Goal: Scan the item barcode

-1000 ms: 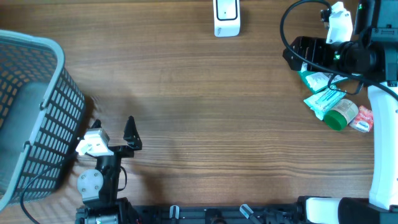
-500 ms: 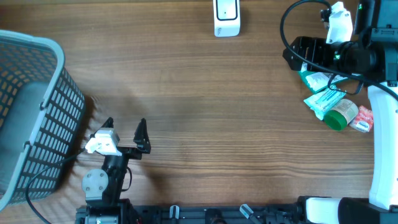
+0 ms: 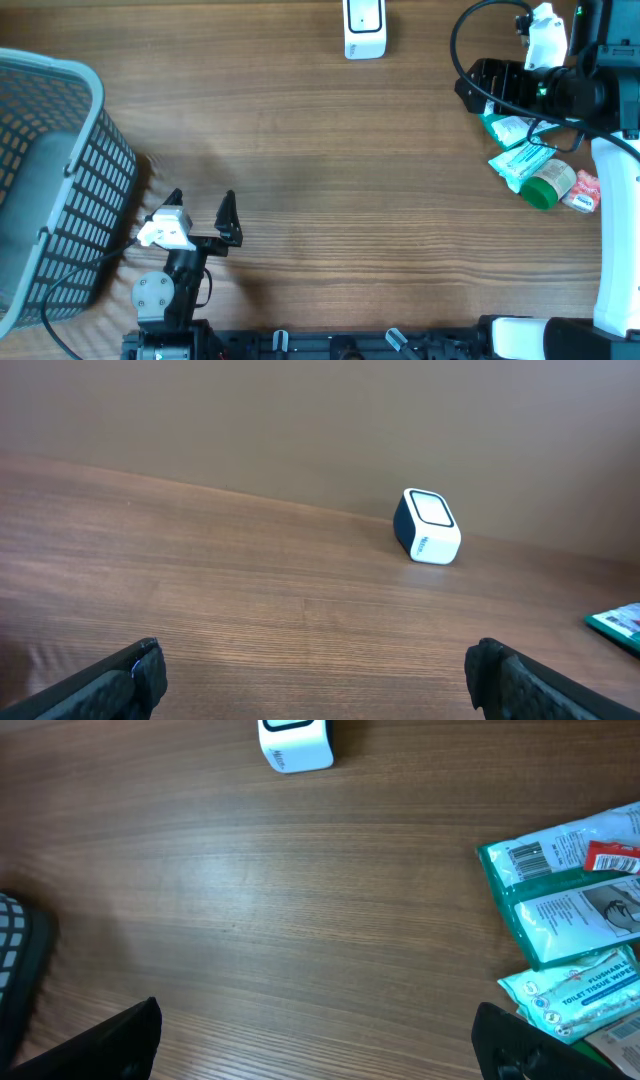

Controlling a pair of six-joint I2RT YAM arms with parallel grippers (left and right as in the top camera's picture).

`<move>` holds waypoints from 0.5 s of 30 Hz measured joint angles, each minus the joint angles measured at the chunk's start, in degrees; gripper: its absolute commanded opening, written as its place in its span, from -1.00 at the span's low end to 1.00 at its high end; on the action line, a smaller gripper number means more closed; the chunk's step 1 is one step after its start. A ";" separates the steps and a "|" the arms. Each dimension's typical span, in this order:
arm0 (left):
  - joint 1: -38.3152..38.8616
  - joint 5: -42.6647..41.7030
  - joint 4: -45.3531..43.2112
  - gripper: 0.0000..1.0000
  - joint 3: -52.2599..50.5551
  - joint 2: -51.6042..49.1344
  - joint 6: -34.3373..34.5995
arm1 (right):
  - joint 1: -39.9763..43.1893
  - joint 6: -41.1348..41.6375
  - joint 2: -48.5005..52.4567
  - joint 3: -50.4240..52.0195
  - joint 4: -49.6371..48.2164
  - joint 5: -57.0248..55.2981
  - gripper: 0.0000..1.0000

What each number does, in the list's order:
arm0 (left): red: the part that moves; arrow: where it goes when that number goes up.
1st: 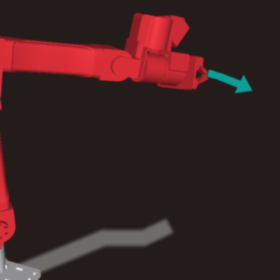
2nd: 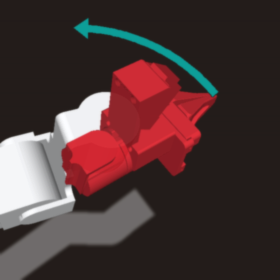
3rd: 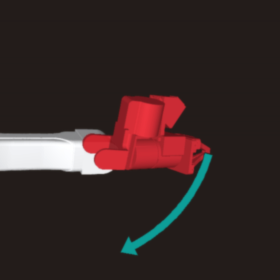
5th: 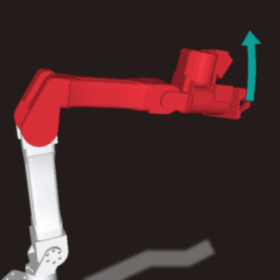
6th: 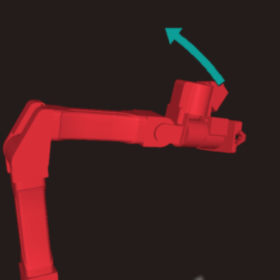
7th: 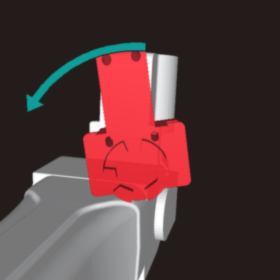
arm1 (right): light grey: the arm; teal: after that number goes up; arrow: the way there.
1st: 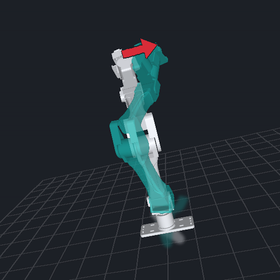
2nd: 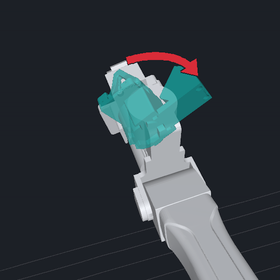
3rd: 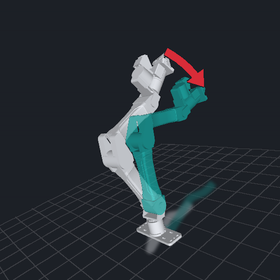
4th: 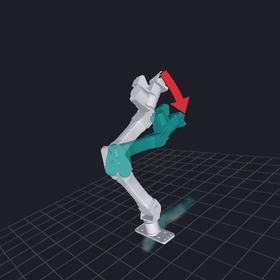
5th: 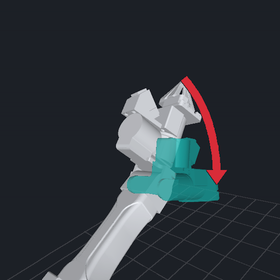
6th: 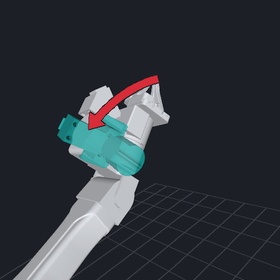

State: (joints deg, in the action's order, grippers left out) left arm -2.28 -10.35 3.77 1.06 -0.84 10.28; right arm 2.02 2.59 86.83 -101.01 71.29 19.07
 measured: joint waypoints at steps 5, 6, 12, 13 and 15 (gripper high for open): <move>0.00 0.00 -0.04 1.00 0.00 0.00 0.00 | -0.42 -2.97 -0.48 2.34 -9.66 0.24 0.99; 0.00 0.00 -0.07 1.00 0.00 0.00 0.00 | -1.31 -3.65 -1.95 6.32 -16.44 0.79 0.99; 0.00 0.00 -0.26 1.00 -0.15 0.07 0.00 | -11.78 -9.22 -26.45 45.05 -57.66 2.75 1.00; 0.00 0.00 -0.35 1.00 -0.17 0.09 0.00 | -11.85 -10.05 -32.57 52.87 -64.22 2.93 1.00; 0.00 0.00 -0.33 1.00 -0.22 0.04 0.00 | -11.78 -10.86 -43.39 66.64 -73.90 2.80 0.99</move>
State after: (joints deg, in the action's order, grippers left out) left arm -2.28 -10.35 3.44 0.84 -0.80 10.28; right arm -9.76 -8.27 43.44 -34.37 -2.61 21.87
